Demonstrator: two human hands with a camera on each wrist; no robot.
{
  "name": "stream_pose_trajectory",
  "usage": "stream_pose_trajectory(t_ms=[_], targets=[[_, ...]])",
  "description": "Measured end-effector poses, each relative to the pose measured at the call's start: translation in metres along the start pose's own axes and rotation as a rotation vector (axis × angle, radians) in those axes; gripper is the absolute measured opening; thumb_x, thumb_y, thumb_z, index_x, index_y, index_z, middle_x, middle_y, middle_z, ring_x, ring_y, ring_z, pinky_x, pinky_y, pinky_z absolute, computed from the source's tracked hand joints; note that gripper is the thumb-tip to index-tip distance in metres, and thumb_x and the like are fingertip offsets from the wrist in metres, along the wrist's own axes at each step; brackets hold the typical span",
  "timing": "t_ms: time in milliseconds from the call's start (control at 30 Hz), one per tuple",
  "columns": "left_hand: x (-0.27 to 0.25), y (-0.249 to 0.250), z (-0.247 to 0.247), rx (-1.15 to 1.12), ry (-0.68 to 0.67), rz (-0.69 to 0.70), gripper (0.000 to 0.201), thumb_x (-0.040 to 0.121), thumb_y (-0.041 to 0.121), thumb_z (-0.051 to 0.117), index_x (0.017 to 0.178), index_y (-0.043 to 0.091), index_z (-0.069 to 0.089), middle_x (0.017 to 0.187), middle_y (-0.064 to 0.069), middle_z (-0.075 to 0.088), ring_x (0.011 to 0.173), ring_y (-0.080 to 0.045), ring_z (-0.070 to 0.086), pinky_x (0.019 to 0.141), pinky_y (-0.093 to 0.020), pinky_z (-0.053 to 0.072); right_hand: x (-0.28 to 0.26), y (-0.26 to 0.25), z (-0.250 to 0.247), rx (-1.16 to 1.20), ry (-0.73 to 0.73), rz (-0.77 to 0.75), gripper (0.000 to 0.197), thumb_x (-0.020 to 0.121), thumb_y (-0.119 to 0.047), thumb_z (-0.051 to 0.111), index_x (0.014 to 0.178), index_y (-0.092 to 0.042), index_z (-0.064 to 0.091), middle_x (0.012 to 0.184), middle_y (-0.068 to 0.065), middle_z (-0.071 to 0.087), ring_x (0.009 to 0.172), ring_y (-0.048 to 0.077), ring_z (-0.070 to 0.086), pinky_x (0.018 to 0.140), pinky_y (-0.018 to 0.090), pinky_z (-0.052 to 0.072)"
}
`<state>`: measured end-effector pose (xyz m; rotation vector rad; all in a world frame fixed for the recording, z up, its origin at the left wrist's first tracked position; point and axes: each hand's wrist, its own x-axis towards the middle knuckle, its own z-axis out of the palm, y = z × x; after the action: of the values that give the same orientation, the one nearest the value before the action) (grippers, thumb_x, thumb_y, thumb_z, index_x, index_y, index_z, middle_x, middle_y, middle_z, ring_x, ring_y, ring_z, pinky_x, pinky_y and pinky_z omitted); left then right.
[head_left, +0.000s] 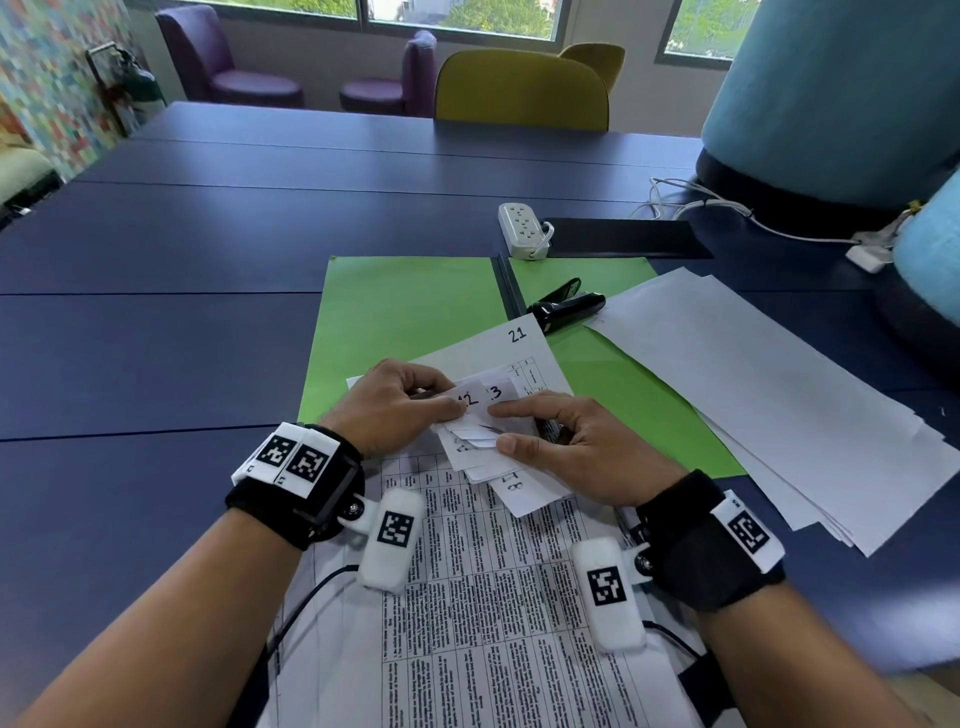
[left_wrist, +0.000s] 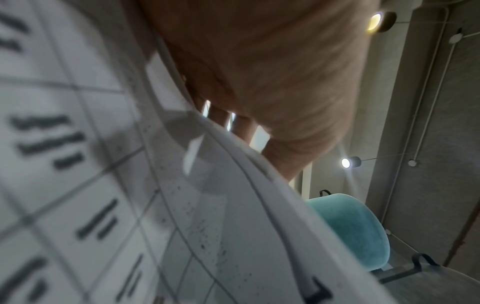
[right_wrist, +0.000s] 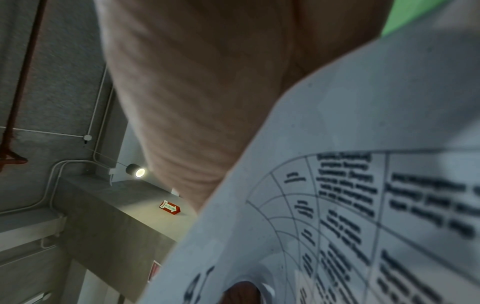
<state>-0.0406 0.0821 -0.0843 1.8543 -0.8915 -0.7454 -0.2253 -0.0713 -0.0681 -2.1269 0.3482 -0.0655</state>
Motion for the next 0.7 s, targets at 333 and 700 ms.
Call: stream_pose_trajectory(t_ms=[333,700], targets=[[-0.0004,-0.0011,0.0014,-0.078,-0.003,0.012,0.017,0.07,0.035,0.071,0.082,0.026,0.079,0.081,0.0,0.078,0.073,-0.018,0.069,0.087,-0.05,0.057,-0.001,-0.0023,-0.0004,0.009,0.013,0.022,0.059,0.075,-0.063,0.064,0.127,-0.035,0.064,0.127,-0.018,0.059,0.119,0.001,0.054,0.107,0.037,0.046],[-0.003,0.0027,0.0015,-0.086,-0.009,0.041,0.044,0.069,0.062,0.077,0.082,0.02,0.079,0.08,-0.002,0.078,0.073,-0.014,0.07,0.078,-0.037,0.055,-0.002,-0.0042,-0.0001,0.016,0.006,0.006,0.053,0.077,-0.06,0.064,0.124,-0.036,0.067,0.115,-0.015,0.06,0.106,0.004,0.059,0.09,0.027,0.049]])
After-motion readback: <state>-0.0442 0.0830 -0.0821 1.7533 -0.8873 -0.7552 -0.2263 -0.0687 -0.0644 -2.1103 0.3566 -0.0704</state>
